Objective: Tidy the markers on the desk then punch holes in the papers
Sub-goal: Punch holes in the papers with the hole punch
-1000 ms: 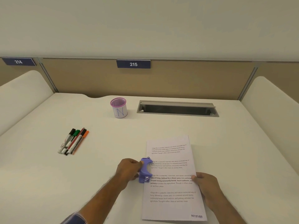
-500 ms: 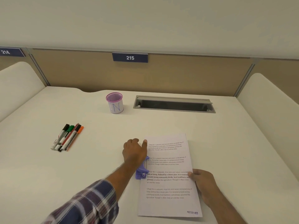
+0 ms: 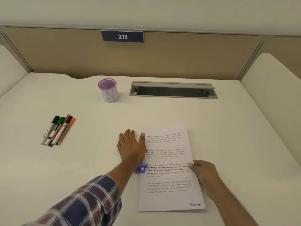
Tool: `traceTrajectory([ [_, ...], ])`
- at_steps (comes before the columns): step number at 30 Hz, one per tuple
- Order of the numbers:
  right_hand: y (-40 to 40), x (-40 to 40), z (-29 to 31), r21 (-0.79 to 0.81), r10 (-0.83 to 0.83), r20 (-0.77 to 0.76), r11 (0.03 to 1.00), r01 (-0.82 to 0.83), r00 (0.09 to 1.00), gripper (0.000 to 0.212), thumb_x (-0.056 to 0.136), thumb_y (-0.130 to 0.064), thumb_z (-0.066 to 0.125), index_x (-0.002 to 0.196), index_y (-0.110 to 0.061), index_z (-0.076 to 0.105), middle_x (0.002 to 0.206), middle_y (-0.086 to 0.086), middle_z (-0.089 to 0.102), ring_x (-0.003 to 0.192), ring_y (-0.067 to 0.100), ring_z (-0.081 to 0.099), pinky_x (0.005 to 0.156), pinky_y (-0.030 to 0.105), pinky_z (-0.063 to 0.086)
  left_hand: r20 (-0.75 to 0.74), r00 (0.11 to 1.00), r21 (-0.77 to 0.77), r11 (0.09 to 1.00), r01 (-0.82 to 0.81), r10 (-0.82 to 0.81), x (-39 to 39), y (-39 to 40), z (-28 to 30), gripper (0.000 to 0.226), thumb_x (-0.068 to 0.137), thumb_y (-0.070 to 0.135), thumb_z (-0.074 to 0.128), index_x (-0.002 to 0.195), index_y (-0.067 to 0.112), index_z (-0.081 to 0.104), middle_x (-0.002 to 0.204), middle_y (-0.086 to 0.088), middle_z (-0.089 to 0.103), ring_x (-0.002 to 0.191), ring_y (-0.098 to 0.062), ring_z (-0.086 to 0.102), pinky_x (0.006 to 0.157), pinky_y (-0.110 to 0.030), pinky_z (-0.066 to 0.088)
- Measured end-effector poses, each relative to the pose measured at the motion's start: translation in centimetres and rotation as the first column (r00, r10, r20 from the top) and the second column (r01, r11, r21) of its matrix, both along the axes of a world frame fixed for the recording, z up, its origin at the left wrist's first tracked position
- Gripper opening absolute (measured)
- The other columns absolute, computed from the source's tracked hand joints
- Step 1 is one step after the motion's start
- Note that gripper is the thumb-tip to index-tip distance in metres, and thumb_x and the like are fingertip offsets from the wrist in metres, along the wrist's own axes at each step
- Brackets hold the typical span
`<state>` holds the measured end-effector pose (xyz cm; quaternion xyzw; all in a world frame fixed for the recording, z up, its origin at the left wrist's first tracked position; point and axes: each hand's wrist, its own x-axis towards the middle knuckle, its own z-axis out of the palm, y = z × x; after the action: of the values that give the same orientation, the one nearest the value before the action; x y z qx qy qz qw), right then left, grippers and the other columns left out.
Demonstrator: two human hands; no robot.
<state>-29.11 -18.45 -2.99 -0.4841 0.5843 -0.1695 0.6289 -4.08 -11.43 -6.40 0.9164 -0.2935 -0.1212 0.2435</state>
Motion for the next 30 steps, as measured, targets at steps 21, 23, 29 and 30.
traceTrajectory([
  [21, -0.4, -0.1, -0.6, 0.026, -0.006, 0.013, 1.000, 0.005, 1.000, 0.012, 0.089, -0.005, 0.061, 0.094, -0.004, 0.073, 0.090, 0.010, 0.077, 0.086, 0.030, 0.073, 0.084, 0.044, 0.057, 0.071, 0.997, -0.006, 1.000, -0.026, 0.026, -0.2, 0.4, -1.0, 0.060, 0.096, 0.060, 0.023, 0.144, 0.027, 0.036, 0.156, 0.006, 0.029, 0.149, -0.021, 0.013, 0.119, -0.045, 0.014],
  [23, -0.4, -0.1, -0.7, 0.028, -0.007, 0.022, 1.000, 0.006, 1.000, 0.012, 0.089, -0.005, 0.061, 0.094, -0.004, 0.072, 0.090, 0.011, 0.077, 0.087, 0.030, 0.073, 0.084, 0.044, 0.057, 0.076, 0.997, -0.009, 1.000, -0.027, 0.027, -0.3, 0.4, -0.8, 0.059, 0.096, 0.059, 0.023, 0.144, 0.027, 0.036, 0.156, 0.006, 0.029, 0.149, -0.020, 0.013, 0.119, -0.045, 0.014],
  [29, -0.4, -0.1, -0.8, 0.032, -0.017, 0.043, 0.999, 0.016, 0.999, 0.012, 0.089, -0.003, 0.061, 0.094, -0.002, 0.072, 0.091, 0.012, 0.077, 0.086, 0.031, 0.073, 0.083, 0.044, 0.057, 0.066, 0.998, -0.009, 1.000, -0.022, 0.023, -0.2, 0.4, -0.7, 0.060, 0.096, 0.059, 0.022, 0.144, 0.027, 0.036, 0.156, 0.006, 0.029, 0.149, -0.020, 0.013, 0.119, -0.046, 0.014],
  [30, -0.4, -0.1, -0.8, 0.030, -0.015, 0.045, 0.999, 0.013, 0.999, 0.012, 0.089, -0.003, 0.061, 0.094, -0.002, 0.072, 0.091, 0.012, 0.077, 0.086, 0.030, 0.073, 0.083, 0.043, 0.057, 0.063, 0.998, -0.011, 1.000, -0.021, 0.021, -0.2, 0.4, -0.6, 0.060, 0.096, 0.059, 0.022, 0.144, 0.026, 0.036, 0.156, 0.006, 0.029, 0.149, -0.021, 0.013, 0.119, -0.046, 0.014],
])
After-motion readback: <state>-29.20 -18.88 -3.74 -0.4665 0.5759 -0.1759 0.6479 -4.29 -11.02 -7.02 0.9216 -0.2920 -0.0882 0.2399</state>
